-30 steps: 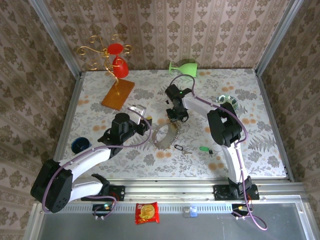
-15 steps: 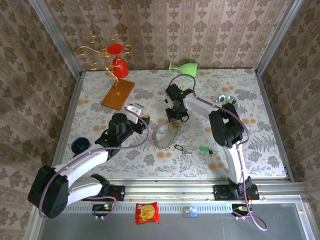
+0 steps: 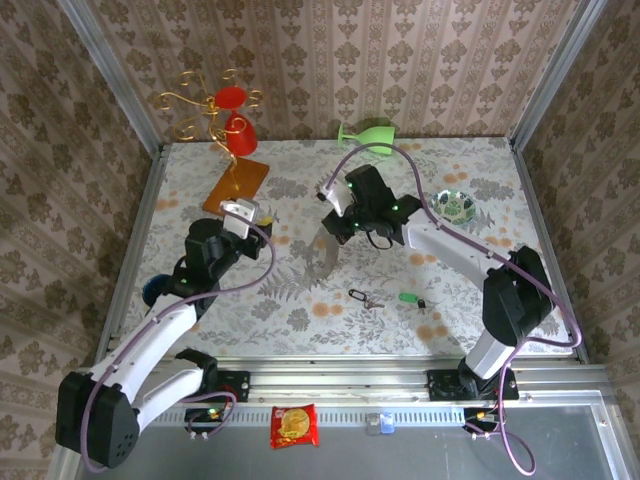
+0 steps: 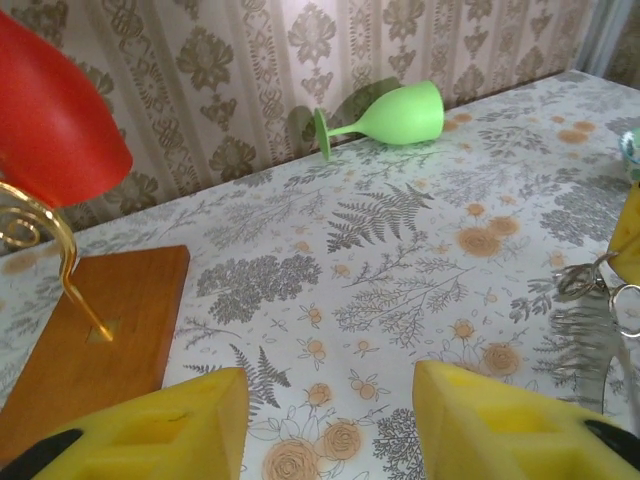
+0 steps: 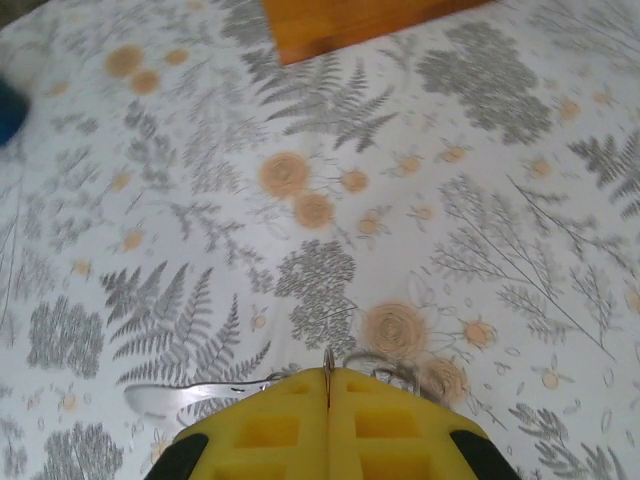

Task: Put the keys on the keyring

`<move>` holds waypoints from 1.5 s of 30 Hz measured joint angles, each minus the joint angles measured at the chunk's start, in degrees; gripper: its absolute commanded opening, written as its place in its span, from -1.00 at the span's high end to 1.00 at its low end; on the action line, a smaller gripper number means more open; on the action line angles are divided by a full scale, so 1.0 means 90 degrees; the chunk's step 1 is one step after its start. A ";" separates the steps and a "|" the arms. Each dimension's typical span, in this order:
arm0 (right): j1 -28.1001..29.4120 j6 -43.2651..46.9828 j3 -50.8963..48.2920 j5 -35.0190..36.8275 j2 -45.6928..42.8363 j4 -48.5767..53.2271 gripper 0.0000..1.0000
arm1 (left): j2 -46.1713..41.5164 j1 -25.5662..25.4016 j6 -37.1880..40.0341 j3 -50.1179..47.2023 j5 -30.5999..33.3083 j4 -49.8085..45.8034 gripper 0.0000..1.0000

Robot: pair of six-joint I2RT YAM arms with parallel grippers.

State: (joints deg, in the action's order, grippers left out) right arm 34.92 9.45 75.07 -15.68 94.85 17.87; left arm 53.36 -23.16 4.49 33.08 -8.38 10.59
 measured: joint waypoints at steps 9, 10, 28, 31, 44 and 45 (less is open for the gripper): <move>0.0032 0.1712 -0.0692 -0.1280 -0.0532 -0.0347 1.00 | -0.0398 0.0083 0.1566 -0.0095 -0.1821 -0.0233 0.70; 0.0051 0.1877 -0.0692 -0.1384 -0.0551 -0.0328 1.00 | -0.0418 0.0083 0.1710 -0.0097 -0.1972 -0.0233 0.71; 0.0549 0.3344 -0.0668 -0.1928 -0.0848 0.0209 1.00 | 0.0049 -0.0090 0.2249 -0.0257 -0.4478 0.0058 0.35; 0.0610 0.3436 -0.0668 -0.1923 -0.0872 0.0206 1.00 | 0.0175 -0.0109 0.2276 -0.0257 -0.4677 0.0051 0.36; 0.0784 0.3483 -0.0668 -0.1926 -0.0879 0.0182 1.00 | 0.0340 -0.0257 0.2686 -0.0260 -0.4694 -0.0282 0.49; 0.0797 0.3483 -0.0668 -0.1926 -0.0879 0.0182 1.00 | 0.0355 -0.0257 0.2698 -0.0260 -0.4677 -0.0284 0.50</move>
State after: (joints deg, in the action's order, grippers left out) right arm 42.09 40.80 69.06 -33.01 86.94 19.51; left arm 56.55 -25.47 28.77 30.74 -50.48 8.03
